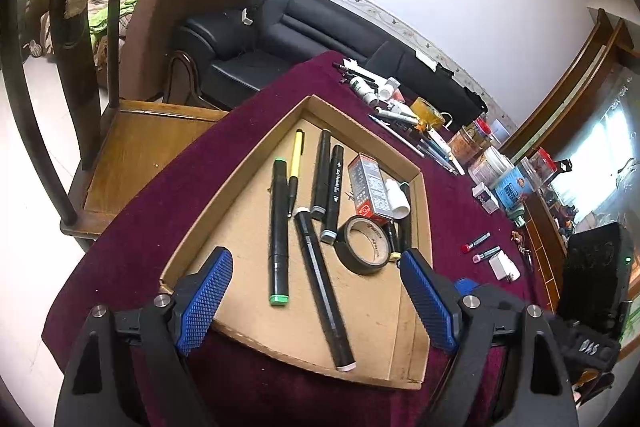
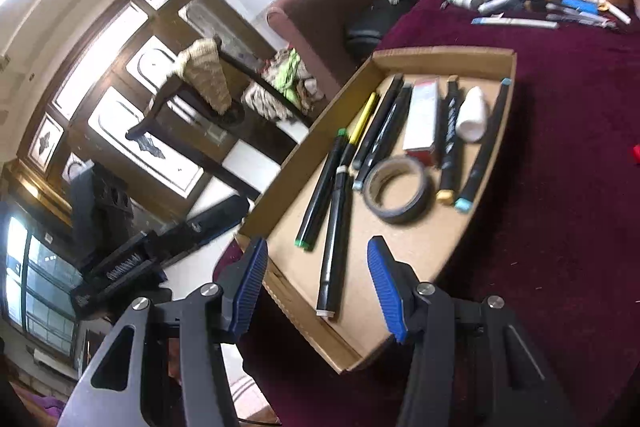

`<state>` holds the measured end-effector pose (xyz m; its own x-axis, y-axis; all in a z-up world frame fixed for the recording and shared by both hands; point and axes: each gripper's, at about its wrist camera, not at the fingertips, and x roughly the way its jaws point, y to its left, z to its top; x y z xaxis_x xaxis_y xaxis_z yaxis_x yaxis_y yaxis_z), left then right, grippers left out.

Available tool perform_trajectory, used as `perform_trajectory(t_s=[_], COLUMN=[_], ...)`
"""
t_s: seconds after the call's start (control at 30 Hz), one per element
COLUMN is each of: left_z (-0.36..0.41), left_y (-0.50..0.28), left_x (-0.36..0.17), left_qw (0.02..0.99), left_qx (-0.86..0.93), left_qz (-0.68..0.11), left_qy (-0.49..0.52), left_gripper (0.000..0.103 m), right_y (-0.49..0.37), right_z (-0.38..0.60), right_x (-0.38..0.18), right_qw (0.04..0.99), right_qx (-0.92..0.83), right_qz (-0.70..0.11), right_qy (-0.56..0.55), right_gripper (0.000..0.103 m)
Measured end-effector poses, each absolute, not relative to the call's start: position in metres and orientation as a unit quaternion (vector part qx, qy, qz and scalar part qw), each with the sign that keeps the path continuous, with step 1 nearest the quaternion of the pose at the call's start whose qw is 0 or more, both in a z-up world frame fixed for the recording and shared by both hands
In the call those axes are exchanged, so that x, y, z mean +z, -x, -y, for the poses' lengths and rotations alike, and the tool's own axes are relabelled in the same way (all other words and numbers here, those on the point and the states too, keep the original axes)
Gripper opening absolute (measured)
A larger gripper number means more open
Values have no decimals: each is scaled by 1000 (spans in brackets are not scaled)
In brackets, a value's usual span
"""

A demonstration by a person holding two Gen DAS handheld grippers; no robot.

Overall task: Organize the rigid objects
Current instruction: 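Move both tools back over the white charger and glue bottle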

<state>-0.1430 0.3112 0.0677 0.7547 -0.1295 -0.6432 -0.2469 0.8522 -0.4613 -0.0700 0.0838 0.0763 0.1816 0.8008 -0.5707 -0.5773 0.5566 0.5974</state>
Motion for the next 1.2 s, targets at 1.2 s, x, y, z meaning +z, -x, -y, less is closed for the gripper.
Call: perform_trajectory(t_s=[1.2], left_z=[-154], left_y=[93], left_x=[77], left_qw=[901], left_qx=[-15], left_qz=[-416], left_qy=[120], left_gripper=[88], right_y=[46], right_z=[112], right_x=[63], right_qw=[838], right_qx=[314], right_qz=[-415], right_qy=[-162], right_gripper=[58])
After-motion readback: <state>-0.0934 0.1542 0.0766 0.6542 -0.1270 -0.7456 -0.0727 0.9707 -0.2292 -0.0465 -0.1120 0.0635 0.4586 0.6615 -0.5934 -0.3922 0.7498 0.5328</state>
